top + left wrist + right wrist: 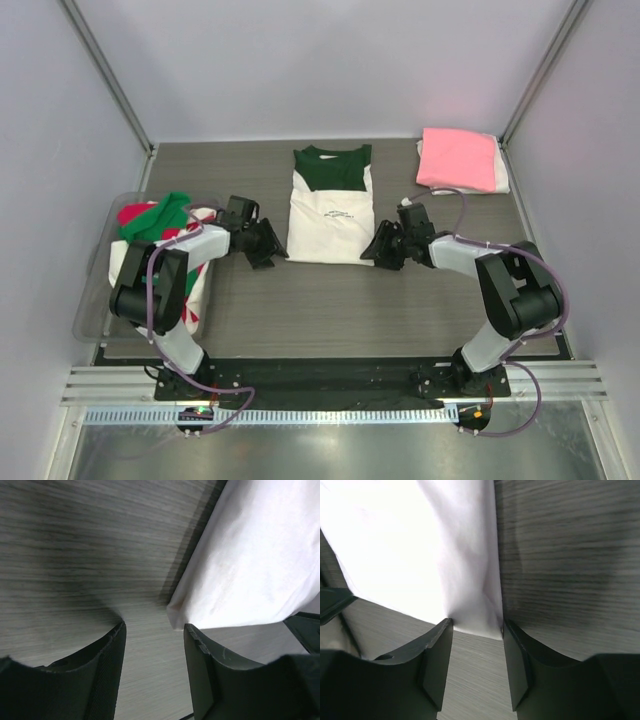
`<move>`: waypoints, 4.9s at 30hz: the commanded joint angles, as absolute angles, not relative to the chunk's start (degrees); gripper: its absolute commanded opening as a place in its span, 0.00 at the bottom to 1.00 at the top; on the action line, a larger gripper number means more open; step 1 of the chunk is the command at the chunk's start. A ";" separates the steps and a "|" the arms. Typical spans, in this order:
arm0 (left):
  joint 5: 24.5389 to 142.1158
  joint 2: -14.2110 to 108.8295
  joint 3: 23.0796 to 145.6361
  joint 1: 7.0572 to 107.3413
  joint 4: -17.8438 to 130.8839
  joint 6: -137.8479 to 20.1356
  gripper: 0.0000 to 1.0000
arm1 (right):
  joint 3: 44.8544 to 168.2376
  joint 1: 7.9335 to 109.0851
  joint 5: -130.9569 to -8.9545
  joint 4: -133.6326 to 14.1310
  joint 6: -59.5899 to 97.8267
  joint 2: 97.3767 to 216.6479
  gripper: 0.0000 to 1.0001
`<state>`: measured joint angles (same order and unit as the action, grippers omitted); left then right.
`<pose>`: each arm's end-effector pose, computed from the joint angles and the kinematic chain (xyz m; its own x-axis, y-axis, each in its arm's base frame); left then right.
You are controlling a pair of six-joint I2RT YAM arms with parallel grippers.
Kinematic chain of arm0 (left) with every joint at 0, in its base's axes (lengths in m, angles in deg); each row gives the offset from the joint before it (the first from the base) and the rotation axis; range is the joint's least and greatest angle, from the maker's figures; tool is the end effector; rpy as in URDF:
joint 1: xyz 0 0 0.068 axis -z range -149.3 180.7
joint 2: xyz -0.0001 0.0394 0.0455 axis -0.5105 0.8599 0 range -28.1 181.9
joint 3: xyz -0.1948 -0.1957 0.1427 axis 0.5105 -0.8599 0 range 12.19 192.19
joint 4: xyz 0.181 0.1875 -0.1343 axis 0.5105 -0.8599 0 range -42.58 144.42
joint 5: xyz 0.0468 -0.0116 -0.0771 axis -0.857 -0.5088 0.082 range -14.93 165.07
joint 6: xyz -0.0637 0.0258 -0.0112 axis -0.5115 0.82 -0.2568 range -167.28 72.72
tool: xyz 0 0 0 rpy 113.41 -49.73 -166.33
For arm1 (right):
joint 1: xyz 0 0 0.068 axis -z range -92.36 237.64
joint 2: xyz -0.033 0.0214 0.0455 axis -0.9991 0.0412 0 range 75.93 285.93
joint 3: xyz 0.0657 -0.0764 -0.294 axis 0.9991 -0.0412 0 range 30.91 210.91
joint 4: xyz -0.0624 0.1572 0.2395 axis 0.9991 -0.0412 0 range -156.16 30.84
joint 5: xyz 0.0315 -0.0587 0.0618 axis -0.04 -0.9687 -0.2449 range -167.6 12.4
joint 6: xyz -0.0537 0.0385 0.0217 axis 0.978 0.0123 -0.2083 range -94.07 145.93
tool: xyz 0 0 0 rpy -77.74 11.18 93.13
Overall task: Fold and stack the t-shirts
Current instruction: Fold the tshirt
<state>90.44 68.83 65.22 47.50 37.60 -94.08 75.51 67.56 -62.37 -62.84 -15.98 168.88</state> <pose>0.3421 -0.1189 0.1524 -0.8652 -0.4731 -0.1662 -0.3331 0.7900 -0.5148 0.3186 0.1323 0.1465 -0.8737 0.3669 -0.3195 0.1352 0.8139 0.5650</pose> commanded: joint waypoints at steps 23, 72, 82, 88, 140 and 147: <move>90.18 73.33 63.34 50.21 48.35 -99.75 0.05 | 72.66 69.27 -60.90 -59.42 -15.46 172.17 0.25; 46.77 25.42 77.22 85.90 -6.67 -114.78 0.00 | 91.45 50.28 -87.43 -110.92 -22.77 128.30 0.01; 55.53 32.19 79.16 73.95 0.53 -106.97 0.00 | 98.32 53.44 -89.73 -108.99 -17.67 140.96 0.01; 61.08 37.11 80.30 65.69 4.58 -102.65 0.00 | 98.85 58.80 -85.60 -105.57 -14.24 145.62 0.01; 72.86 74.14 108.57 52.39 -1.76 -89.11 0.51 | 115.67 62.77 -63.99 -88.47 -9.48 172.01 0.60; 84.35 63.22 85.69 60.31 19.21 -97.18 0.48 | 95.72 60.83 -55.53 -74.63 -14.32 169.88 0.46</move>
